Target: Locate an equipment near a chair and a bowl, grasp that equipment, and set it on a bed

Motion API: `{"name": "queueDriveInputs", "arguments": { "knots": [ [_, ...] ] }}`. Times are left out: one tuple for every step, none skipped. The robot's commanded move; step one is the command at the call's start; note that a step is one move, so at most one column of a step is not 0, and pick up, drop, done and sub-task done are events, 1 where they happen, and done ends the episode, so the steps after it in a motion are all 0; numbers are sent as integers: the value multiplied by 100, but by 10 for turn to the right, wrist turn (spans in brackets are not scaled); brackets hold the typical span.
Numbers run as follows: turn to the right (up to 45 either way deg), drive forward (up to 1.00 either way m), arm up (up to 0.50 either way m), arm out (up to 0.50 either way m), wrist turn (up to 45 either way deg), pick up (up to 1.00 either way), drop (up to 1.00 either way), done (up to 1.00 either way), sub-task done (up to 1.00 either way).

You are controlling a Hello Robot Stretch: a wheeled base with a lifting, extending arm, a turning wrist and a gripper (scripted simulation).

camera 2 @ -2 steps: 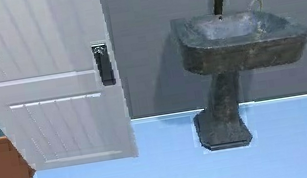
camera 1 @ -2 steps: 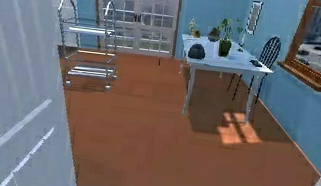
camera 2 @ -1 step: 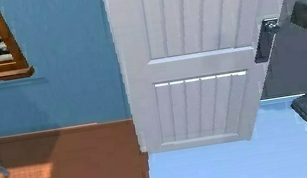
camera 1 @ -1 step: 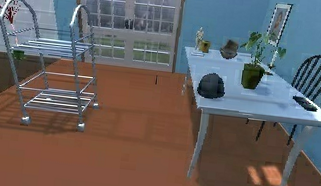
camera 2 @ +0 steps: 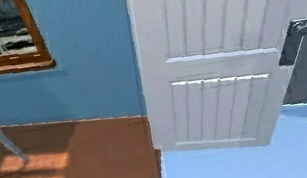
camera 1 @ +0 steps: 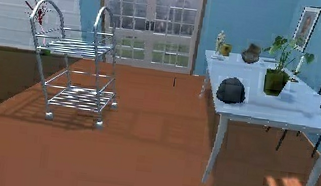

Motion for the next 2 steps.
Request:
{"name": "queueDriveInputs", "arguments": {
  "knots": [
    [0,30,0,0,0,0,0,0,0],
    [-360,0,0,0,0,0,0,0,0]
  ]
}}
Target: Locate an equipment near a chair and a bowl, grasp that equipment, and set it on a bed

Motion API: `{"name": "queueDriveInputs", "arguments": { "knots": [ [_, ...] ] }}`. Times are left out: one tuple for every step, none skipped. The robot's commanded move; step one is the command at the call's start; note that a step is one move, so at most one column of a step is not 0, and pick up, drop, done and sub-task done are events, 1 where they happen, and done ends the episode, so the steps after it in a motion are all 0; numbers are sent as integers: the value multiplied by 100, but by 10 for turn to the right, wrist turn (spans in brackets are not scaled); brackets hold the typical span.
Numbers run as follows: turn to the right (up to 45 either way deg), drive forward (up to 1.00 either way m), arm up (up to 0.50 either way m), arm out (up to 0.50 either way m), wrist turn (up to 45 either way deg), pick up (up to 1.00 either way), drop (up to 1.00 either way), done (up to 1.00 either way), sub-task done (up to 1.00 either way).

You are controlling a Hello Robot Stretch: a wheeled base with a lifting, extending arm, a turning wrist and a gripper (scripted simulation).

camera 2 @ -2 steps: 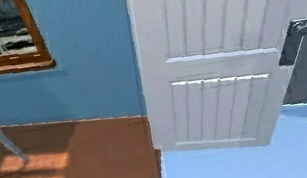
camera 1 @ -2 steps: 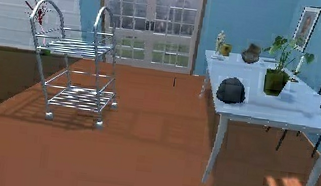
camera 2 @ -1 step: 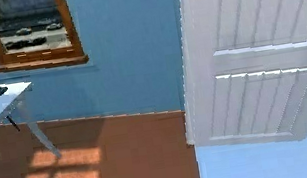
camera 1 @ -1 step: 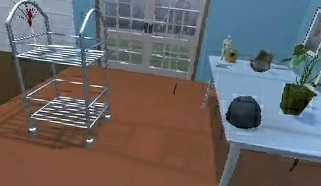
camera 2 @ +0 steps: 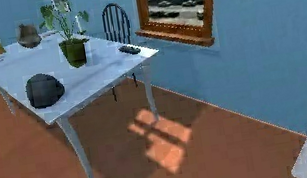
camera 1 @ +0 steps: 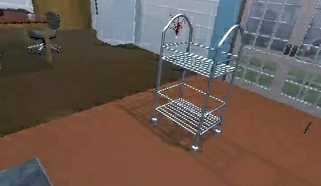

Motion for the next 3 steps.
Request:
{"name": "queueDriveInputs", "arguments": {
  "knots": [
    [0,95,0,0,0,0,0,0,0],
    [-450,0,0,0,0,0,0,0,0],
    [0,80,0,0,0,0,0,0,0]
  ]
}}
